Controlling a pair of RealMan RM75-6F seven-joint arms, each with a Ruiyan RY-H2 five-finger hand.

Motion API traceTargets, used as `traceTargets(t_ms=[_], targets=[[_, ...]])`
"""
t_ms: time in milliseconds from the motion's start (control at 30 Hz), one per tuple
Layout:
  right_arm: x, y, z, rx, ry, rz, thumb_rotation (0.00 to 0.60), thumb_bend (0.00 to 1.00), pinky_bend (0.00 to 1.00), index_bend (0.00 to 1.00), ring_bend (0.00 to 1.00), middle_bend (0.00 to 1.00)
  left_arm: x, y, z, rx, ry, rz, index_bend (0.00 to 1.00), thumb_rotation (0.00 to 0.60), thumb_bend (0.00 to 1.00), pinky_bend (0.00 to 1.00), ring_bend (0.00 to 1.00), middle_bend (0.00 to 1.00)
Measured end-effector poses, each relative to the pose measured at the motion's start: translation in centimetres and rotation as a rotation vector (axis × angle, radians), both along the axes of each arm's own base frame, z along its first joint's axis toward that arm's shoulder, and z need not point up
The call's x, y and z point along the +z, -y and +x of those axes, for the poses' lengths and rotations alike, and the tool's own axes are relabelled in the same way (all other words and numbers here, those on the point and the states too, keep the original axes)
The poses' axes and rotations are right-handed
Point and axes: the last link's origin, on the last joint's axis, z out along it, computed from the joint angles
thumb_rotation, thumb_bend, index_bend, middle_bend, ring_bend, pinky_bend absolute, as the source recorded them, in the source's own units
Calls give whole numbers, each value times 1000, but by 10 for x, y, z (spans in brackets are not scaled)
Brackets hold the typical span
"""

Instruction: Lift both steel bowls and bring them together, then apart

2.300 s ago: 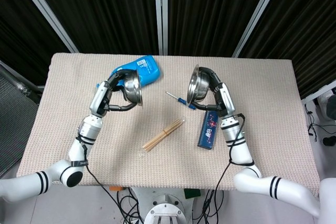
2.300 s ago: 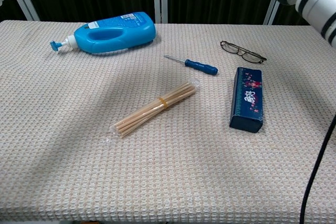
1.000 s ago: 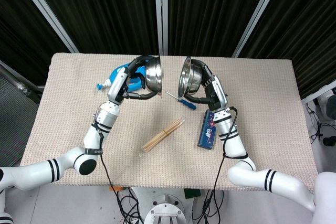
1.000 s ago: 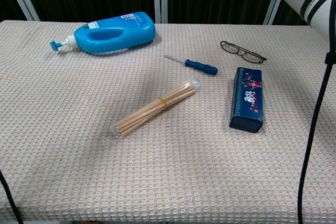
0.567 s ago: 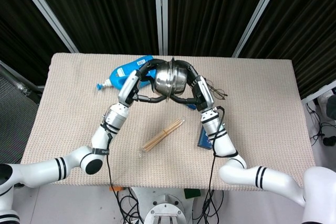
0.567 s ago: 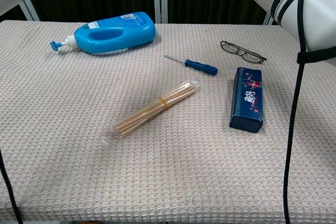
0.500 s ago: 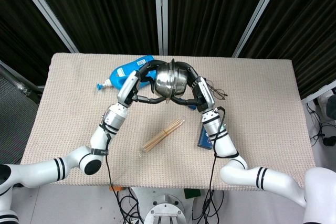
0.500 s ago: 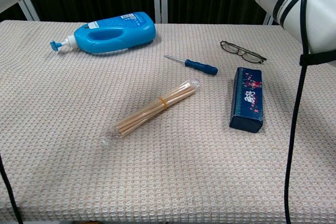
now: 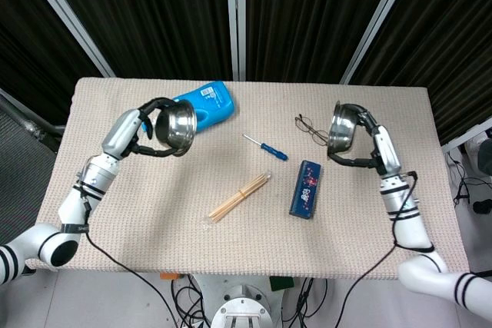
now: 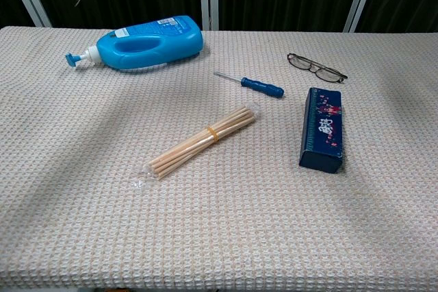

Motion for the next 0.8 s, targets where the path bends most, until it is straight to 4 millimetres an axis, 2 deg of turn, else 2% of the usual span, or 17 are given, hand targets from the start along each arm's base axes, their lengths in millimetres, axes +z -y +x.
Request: traceTargets(t_ms=[100,167,333,400,467,500,533,567,600,633,700,800], targets=[[17,-16,-22,-32,-225,16,600,199,273,681,493,560,-1,8,-21,14,-230,-8,625,600,204,666,483,596],[20,-26,-31,-53,-349,36,600,207,273,674,493,557,-6,14,-34,21,-383,-37,625,600,204,666,483,596],[16,-57,-53,-125,-651,118,600,211,273,647,489,537,-29,28,-55,27,-635,-158,618,600,204,664,483,591],[10,-69,-63,-166,-735,180,600,206,269,624,480,521,-46,34,-58,23,-670,-215,551,600,201,650,473,573],[4,-79,-71,-200,-783,241,600,189,241,534,431,470,-60,37,-57,6,-679,-253,343,600,189,603,425,501],[0,-83,-75,-218,-807,280,600,169,208,437,365,407,-64,37,-56,-2,-683,-267,193,600,182,567,382,422],[-2,-86,-78,-227,-820,308,600,135,158,300,263,306,-68,38,-55,-10,-686,-279,107,600,177,540,345,355],[-4,-88,-79,-232,-832,332,600,91,101,168,155,189,-71,38,-54,-17,-686,-286,24,600,164,495,284,242],[-6,-90,-81,-238,-849,358,600,41,43,53,55,75,-72,38,-53,-20,-683,-283,1,600,147,450,220,135],[-7,-91,-81,-242,-862,370,600,10,10,2,4,9,-72,37,-53,-23,-677,-275,0,600,126,407,169,66],[-6,-90,-81,-249,-877,365,600,0,0,0,0,0,-70,36,-50,-35,-663,-237,0,600,75,311,72,2],[-2,-88,-78,-265,-863,307,600,0,0,0,0,0,-63,36,-49,-45,-634,-164,0,600,38,214,2,0]])
